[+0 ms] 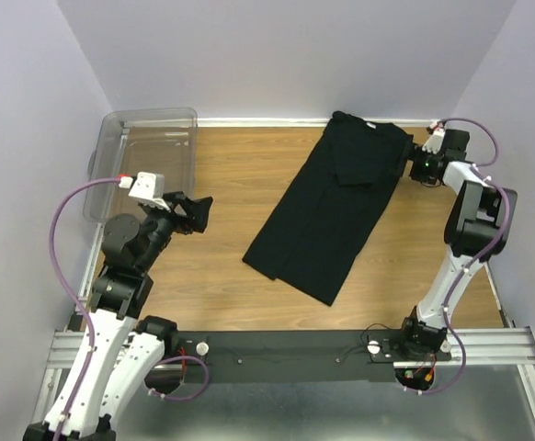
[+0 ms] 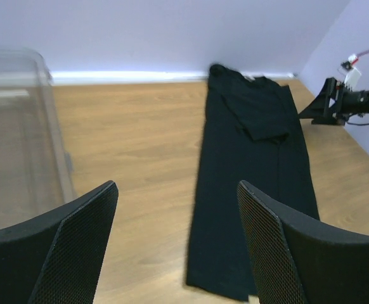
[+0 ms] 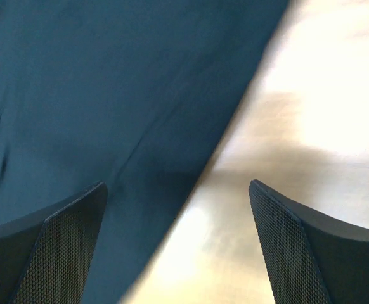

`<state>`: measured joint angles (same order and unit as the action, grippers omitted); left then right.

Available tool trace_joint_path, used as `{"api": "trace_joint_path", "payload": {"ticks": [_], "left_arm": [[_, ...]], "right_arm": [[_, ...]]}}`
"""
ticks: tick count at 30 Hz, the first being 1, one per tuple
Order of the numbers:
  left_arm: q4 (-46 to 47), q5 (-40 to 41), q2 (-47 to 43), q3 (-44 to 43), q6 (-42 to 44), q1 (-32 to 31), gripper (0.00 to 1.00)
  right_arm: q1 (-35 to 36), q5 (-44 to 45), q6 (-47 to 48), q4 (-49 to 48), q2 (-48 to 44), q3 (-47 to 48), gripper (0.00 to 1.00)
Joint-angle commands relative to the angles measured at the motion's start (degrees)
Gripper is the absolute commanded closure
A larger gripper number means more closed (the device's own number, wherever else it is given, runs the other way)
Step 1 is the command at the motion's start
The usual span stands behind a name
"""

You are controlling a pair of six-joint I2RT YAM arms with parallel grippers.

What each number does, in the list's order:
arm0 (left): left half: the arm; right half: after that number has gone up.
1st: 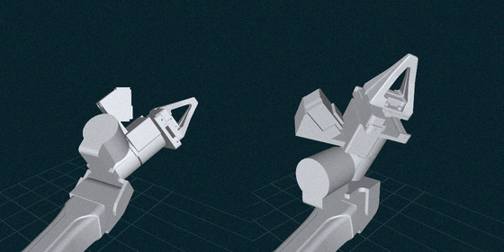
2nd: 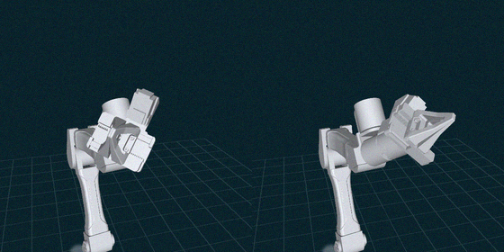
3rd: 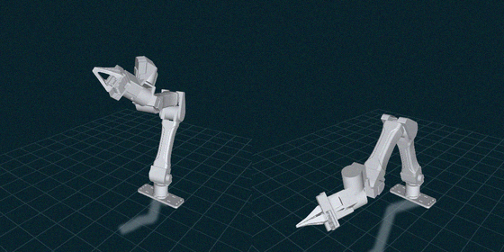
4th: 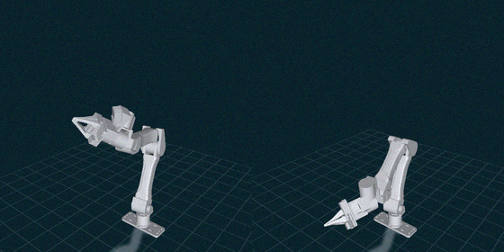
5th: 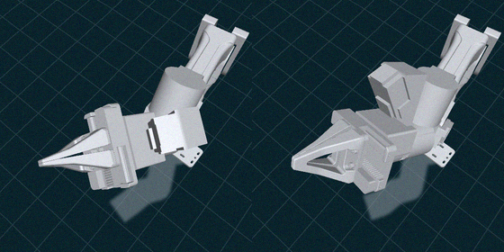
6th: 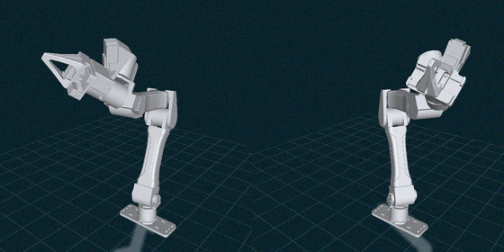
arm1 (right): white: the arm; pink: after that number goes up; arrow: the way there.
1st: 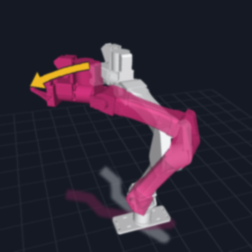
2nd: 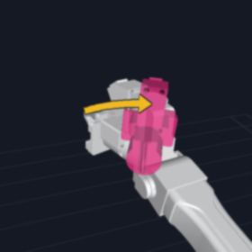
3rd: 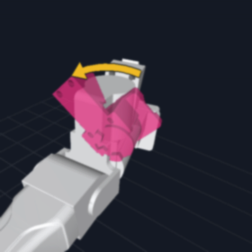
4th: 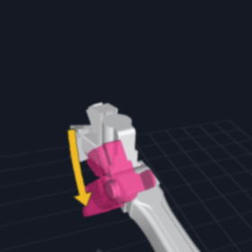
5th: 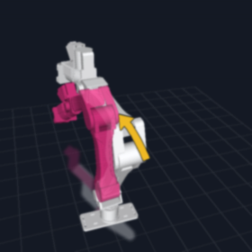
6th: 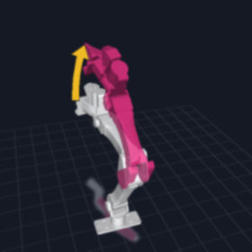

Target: Fold and stack the t-shirts

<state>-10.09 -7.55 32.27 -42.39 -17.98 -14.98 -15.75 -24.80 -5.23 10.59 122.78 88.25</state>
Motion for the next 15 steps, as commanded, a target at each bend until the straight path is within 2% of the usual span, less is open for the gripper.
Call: {"api": "trace_joint_path", "payload": {"ticks": [1,3,4,5,6,7,8,9,11,12,15], "left_arm": [[1.46,-8.15,4.28,5.37,-5.83,0.13,0.16],[2.44,-10.72,8.49,7.05,-9.68,0.13,0.17],[2.79,-12.47,12.08,7.93,-11.01,-0.04,0.18],[2.88,-13.10,12.11,8.03,-11.29,-0.13,0.21],[2.79,-13.36,15.94,8.03,-11.46,-0.83,0.23],[2.01,-12.32,19.72,7.68,-11.64,-1.71,0.23],[2.00,-11.27,21.41,7.67,-12.16,-2.85,0.24],[2.09,-10.13,23.08,7.76,-12.69,-3.99,0.25],[2.88,-6.17,27.99,7.76,-14.27,-8.91,0.25],[3.49,-4.85,29.41,7.94,-14.97,-10.58,0.25],[4.72,0.59,35.30,8.03,-16.30,-14.36,0.26]], "right_arm": [[1.07,-11.10,25.37,5.31,-15.00,-14.62,0.00],[3.43,-16.57,37.07,12.84,-20.01,-19.50,0.00],[4.84,-20.52,51.32,16.79,-25.00,-24.56,0.00],[6.59,-21.51,58.25,20.14,-27.74,-27.22,0.00],[11.13,-21.61,68.94,24.44,-30.64,-30.99,0.00],[13.87,-20.04,72.26,25.00,-37.72,-37.64,0.00],[20.69,-19.16,74.99,24.57,-41.10,-41.28,0.00],[23.72,-18.37,76.41,23.44,-44.79,-44.10,0.00],[30.57,-16.52,74.94,20.19,-53.64,-51.03,0.00],[36.34,-15.99,73.97,18.08,-55.70,-52.29,0.00],[41.32,-17.39,72.99,20.95,-56.51,-52.65,0.00]]}}
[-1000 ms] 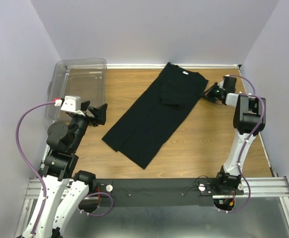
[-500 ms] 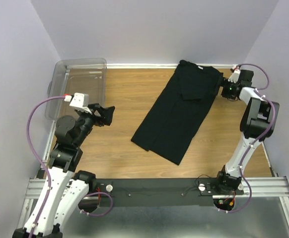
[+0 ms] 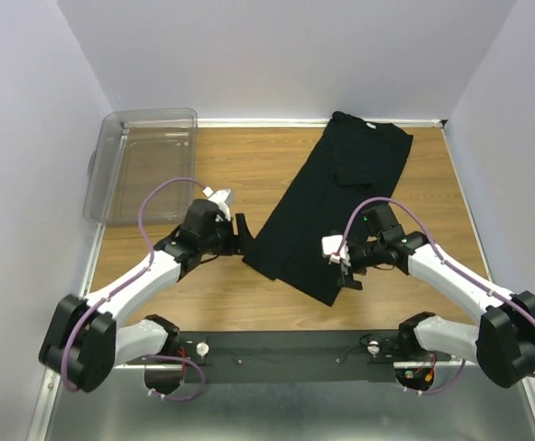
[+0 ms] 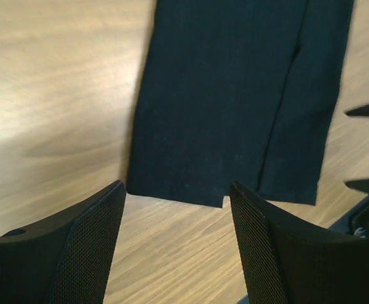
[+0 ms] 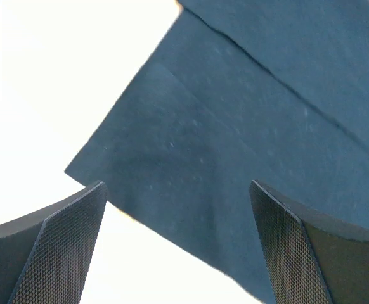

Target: Fold and stack the t-shirts

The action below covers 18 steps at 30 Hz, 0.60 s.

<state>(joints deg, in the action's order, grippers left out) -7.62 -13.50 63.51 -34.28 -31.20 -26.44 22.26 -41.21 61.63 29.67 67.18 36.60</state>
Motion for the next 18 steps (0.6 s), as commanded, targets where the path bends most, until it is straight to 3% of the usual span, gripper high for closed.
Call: {"api": "trace_joint_path", "payload": {"ticks": [1,11,15,18], "left_arm": [[2.52,9.25,5.13,0.18,-3.34,-3.35,0.26],[4.98,13.05,9.53,1.50,-8.16,-4.68,0.26],[5.59,12.62,8.57,4.13,-14.31,-5.81,0.26],[6.03,13.06,5.50,8.87,-25.37,-8.54,0.26]], "right_arm": [[4.27,-0.28,6.75,2.06,-1.69,-1.87,0.00],[14.03,2.89,13.18,8.83,-4.42,-5.66,0.01],[19.99,4.72,0.38,4.01,-4.77,-3.82,0.03],[26.59,11.66,-8.51,-0.04,-5.48,-4.17,0.03]]}}
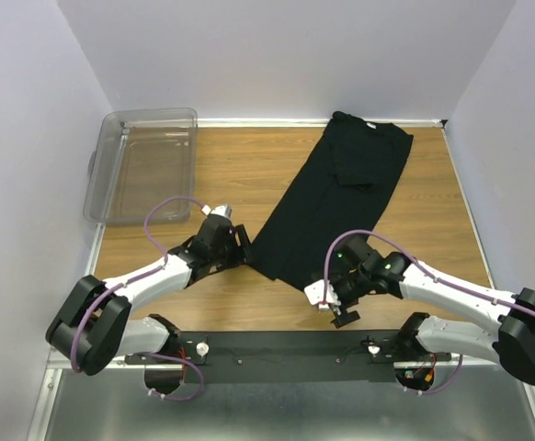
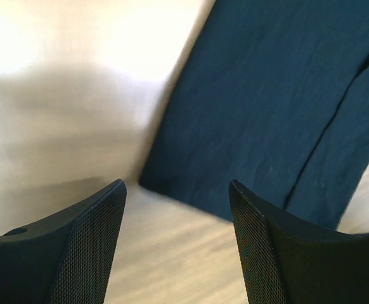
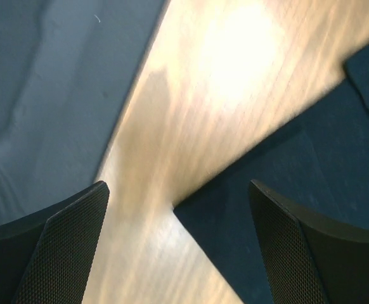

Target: Fold and stack the t-shirts

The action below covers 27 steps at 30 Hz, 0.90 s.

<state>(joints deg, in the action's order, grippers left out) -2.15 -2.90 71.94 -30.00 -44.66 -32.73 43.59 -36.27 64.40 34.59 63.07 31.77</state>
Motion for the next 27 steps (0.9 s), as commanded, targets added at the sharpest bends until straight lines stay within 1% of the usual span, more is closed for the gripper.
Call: {"api": "trace_joint_path", "payload": {"ticks": [1,2,4,5,6,9,10,12,13,17,19,20,22,23,24,25,27], "left_arm": [[0.48,4.37,-3.64,5.73,-14.98,-2.95,0.28],[0.48,4.39,-4.17,7.57,-21.80,-4.95,0.29],[0.57,5.44,-5.14,8.46,-27.55,-6.81,0.30],[0.57,6.23,-4.88,8.20,-30.89,-8.73,0.30],[-0.56,8.85,-4.45,7.85,-33.44,-9.54,0.31],[-1.89,10.97,-1.55,6.10,-40.48,-10.95,0.34],[-4.24,11.94,-0.50,5.05,-42.24,-11.04,0.35],[-4.87,12.82,2.57,4.16,-43.31,-11.13,0.37],[-5.84,13.35,4.42,3.64,-45.66,-11.30,0.39],[-6.02,15.02,7.15,2.58,-48.23,-11.48,0.48],[-5.50,15.38,8.39,2.31,-49.29,-11.48,0.50],[-5.32,15.72,8.74,1.97,-49.29,-11.48,0.55],[-5.23,16.78,9.53,1.70,-49.73,-11.48,0.60],[-5.14,17.30,9.97,1.44,-49.73,-11.48,0.65],[-5.06,17.83,10.23,1.26,-49.64,-11.48,0.66],[-4.10,18.01,10.58,1.17,-49.12,-11.48,0.71],[-3.39,18.10,11.90,0.64,-47.71,-11.48,0.85]], "right_arm": [[6.14,9.44,-11.58,-5.58,-1.28,0.66,0.03],[6.33,10.33,-11.84,-5.93,-0.93,0.66,0.03],[6.59,12.09,-12.19,-6.73,0.47,1.19,0.03],[6.59,12.54,-12.19,-7.16,1.00,1.28,0.03],[6.77,12.72,-12.37,-7.34,1.87,1.19,0.03],[6.77,15.08,-12.89,-8.92,1.97,0.93,0.03],[6.77,16.40,-13.07,-9.27,1.88,0.58,0.03],[6.77,17.02,-13.16,-9.98,1.71,0.14,0.03],[6.77,17.20,-12.90,-10.24,1.36,-0.30,0.03],[6.77,16.59,-12.28,-10.77,0.83,-0.92,0.04],[6.77,15.97,-11.93,-10.86,1.00,-1.10,0.04],[6.77,15.71,-11.84,-10.86,1.09,-1.18,0.04],[6.77,15.01,-11.58,-10.95,1.18,-1.45,0.04],[6.85,14.83,-11.58,-11.03,1.35,-1.36,0.04],[6.77,14.74,-11.58,-11.12,1.44,-1.45,0.05],[6.85,14.56,-11.67,-11.03,1.62,-1.45,0.05],[6.86,14.21,-11.75,-11.21,2.06,-1.36,0.06]]}}
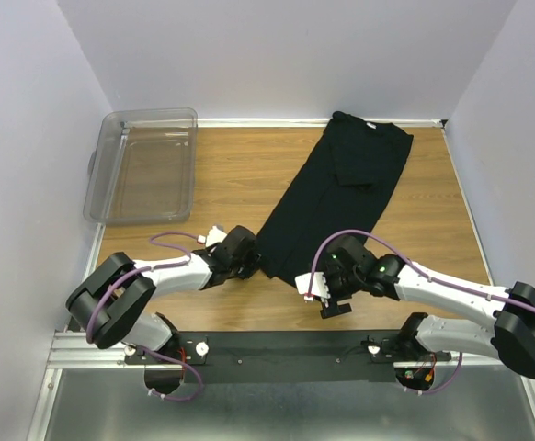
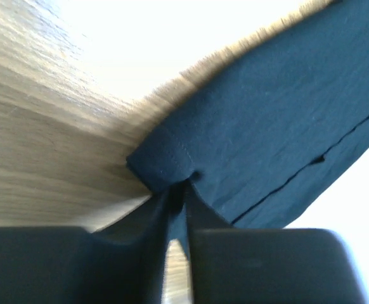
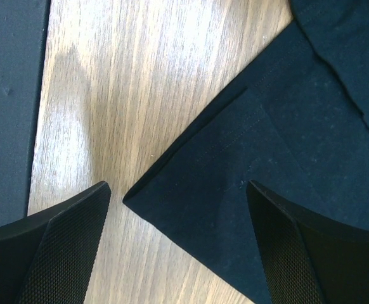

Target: Fold and stack the t-shirts

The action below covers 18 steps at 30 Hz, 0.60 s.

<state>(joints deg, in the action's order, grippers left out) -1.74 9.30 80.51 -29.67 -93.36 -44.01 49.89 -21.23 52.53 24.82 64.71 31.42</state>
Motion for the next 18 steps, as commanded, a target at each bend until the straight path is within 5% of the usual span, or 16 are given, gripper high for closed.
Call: {"api": "trace_joint_path", "payload": {"ticks": [1,5,10,18], "left_arm": [[-2.58,5.47,3.69,0.14,1.42,-0.20,0.87],[0.59,3.97,3.34,0.58,4.14,-0.29,1.00],[1.47,3.88,-0.26,1.81,5.21,-0.38,1.00],[1.47,3.27,-7.55,6.11,5.56,-0.55,1.00]], "right_arm": [[0.47,-1.00,-0.23,-1.44,0.59,-1.01,0.06],[1.35,-1.18,-2.34,-2.66,2.96,-0.66,0.10],[3.55,1.98,-5.42,-5.92,6.56,-0.48,0.17],[3.73,9.45,-9.99,-7.59,15.27,1.01,0.53]]}}
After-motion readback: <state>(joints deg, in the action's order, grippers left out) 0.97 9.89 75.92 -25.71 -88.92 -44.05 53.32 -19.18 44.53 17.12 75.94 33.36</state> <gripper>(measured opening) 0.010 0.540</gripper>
